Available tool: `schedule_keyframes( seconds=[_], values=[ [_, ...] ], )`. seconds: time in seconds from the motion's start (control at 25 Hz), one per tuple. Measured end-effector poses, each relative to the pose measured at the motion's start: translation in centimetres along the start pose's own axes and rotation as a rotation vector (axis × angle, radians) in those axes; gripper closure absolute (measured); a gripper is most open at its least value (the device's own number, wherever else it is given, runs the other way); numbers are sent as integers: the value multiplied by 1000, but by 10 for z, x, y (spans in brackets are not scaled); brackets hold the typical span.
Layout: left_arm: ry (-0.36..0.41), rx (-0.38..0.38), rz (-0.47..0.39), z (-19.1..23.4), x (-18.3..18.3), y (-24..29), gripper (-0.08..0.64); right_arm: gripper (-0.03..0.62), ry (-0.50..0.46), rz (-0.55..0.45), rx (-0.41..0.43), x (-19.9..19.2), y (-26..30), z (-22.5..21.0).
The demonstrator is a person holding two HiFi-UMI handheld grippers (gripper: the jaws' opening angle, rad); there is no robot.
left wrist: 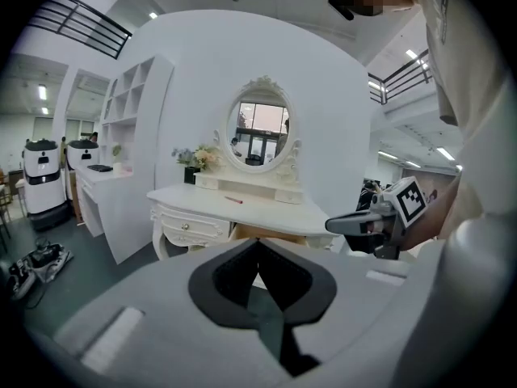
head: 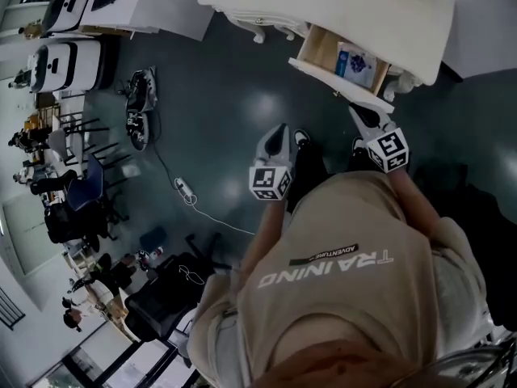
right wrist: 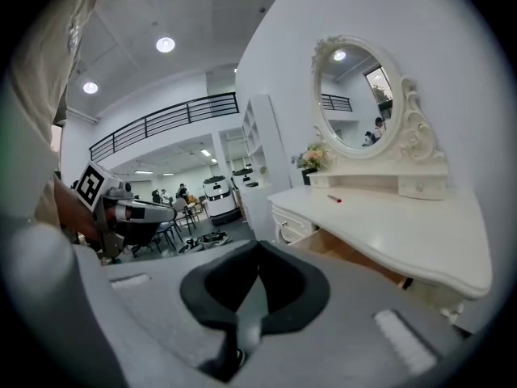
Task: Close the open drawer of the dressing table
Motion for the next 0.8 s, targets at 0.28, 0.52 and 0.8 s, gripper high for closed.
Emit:
schedule_keyframes(
  seconds=[0.28,0.52,0.8],
  values=[
    [122,-231,13,54,16,27,558,588,59,-38,-230,28,24,23],
    [150,-436,54,94,15,61,558,588,260,-96,-474,23,31,35],
    [185,-605,149,87,-8,105,558,588,394,-65,-692,-20,-14,43]
  ],
)
Point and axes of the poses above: the fingertips, and each gripper's own axes: y forward along the fingers, z to its left, x out of its top, the point moved 4 cm from there along -y, backward along the fingers, and after that the axes turned 3 degrees about z, right-handed, at the moved point
